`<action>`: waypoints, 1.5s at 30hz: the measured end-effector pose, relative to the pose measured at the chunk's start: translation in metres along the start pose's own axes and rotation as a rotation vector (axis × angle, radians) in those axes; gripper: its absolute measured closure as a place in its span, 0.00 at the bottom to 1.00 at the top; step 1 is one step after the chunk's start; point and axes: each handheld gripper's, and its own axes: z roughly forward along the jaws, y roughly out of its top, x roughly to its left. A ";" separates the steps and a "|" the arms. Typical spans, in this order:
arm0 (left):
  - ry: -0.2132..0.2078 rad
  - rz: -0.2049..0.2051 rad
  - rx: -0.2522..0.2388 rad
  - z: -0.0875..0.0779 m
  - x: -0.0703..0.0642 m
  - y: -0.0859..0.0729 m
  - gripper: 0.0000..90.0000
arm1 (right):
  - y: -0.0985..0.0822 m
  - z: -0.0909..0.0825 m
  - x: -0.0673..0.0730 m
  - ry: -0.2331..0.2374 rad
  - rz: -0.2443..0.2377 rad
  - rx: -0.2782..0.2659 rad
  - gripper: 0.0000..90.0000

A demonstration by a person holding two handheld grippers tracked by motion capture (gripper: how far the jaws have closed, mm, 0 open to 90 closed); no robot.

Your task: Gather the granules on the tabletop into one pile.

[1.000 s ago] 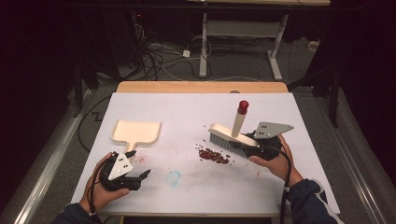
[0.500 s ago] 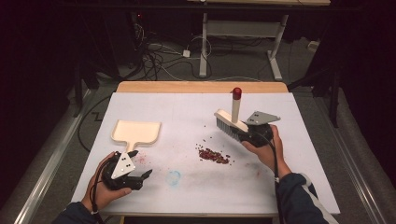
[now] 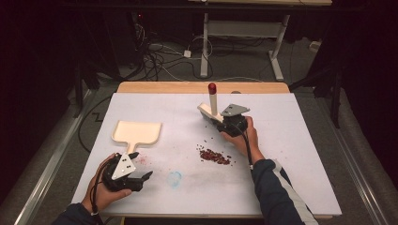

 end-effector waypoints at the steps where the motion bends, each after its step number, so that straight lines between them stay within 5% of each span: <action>1: 0.001 0.000 0.000 0.000 0.000 0.000 0.22 | 0.001 0.000 0.003 0.007 -0.026 0.004 0.75; 6: 0.002 0.002 0.004 -0.001 -0.001 0.000 0.22 | -0.004 -0.008 0.011 0.144 -0.085 -0.015 0.75; 10: 0.003 0.004 0.005 -0.002 -0.002 0.000 0.22 | -0.013 -0.021 0.019 0.219 -0.159 -0.032 0.75; 17: 0.002 0.010 0.010 -0.002 -0.003 0.000 0.22 | -0.026 -0.047 0.023 0.337 -0.220 -0.049 0.75; 24: 0.000 0.014 0.012 0.000 -0.004 0.002 0.22 | -0.028 -0.059 0.023 0.304 -0.232 -0.056 0.75; 31: -0.005 0.012 0.012 0.003 -0.003 0.003 0.22 | 0.001 -0.049 0.023 0.208 -0.174 -0.072 0.75; 34: -0.006 0.012 0.011 0.003 -0.002 0.003 0.22 | 0.019 -0.042 0.033 0.231 -0.183 -0.083 0.75; 38: -0.007 0.017 0.013 0.002 -0.001 0.002 0.22 | 0.037 -0.022 0.053 0.246 -0.245 -0.026 0.75; 45: -0.007 0.012 0.012 -0.001 -0.001 0.000 0.22 | 0.039 -0.002 0.066 0.257 -0.271 0.057 0.75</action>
